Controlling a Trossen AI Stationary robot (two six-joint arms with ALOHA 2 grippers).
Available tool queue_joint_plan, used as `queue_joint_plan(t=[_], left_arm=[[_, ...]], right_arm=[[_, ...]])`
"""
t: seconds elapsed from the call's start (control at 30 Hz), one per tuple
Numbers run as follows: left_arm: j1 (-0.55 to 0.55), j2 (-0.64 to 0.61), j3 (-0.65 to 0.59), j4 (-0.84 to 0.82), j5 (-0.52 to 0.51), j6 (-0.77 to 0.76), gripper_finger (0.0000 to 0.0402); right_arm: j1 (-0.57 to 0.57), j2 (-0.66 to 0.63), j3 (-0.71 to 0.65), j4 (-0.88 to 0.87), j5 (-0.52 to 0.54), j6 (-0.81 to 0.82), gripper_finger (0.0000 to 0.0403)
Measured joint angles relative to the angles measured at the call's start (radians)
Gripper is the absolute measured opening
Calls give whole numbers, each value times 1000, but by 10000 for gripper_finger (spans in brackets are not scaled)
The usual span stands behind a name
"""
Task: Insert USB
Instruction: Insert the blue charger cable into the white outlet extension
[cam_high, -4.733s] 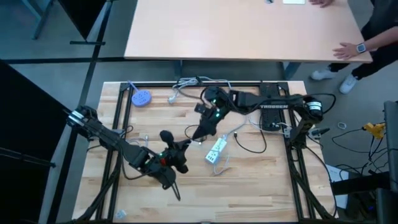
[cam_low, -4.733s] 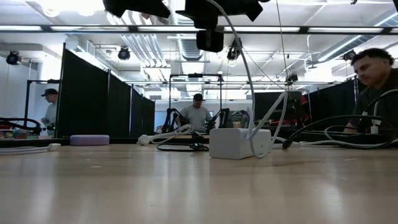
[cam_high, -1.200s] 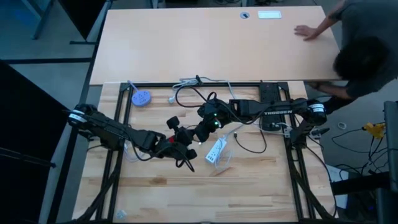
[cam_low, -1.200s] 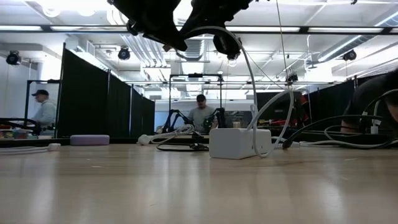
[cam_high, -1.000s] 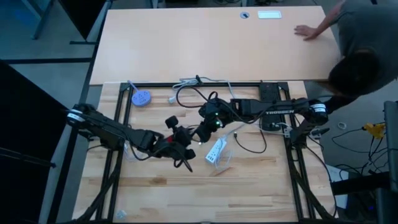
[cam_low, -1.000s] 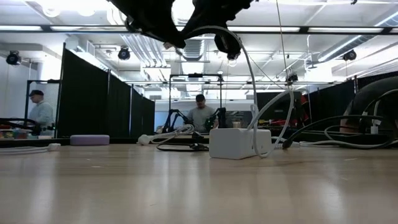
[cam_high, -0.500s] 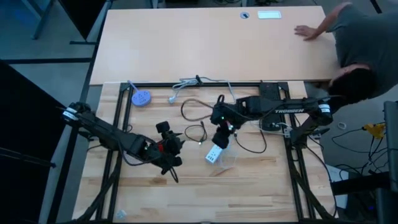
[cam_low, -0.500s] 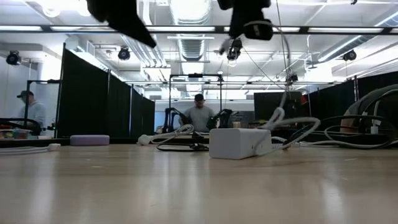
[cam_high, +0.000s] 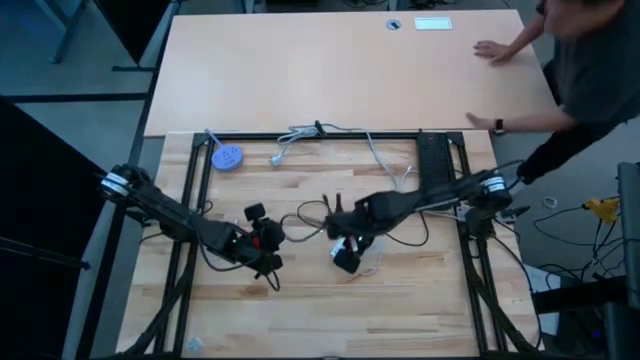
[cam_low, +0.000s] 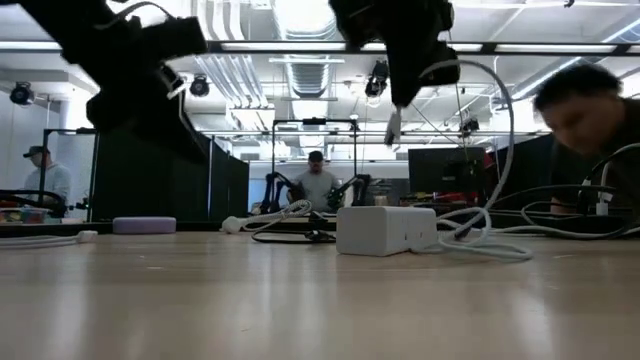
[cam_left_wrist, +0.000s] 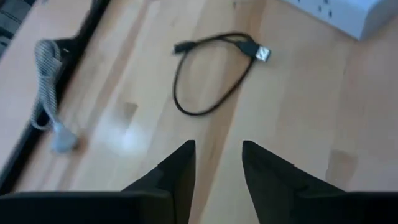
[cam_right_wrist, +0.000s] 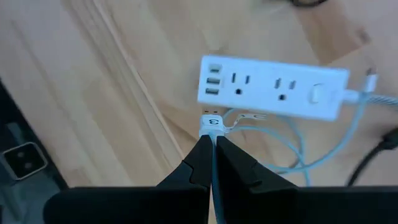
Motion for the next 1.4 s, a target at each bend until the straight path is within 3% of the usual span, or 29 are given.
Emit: queue_joint_plan(t=[0.23,0.47,0.7,1.4], left_arm=[[0,0,-40,48,52,-16,103],[0,0,-39,61,59,-29,103],[-3,0,-38,81,85,-82,103],[-3,0,-38,98,85,-100,103]], right_arm=[[22,110,101,-28,17,33,0],[22,215,233,-199,51,-1,0],[18,281,330,-215,46,-19,0],[-20,308,335,-255,-12,-19,0]])
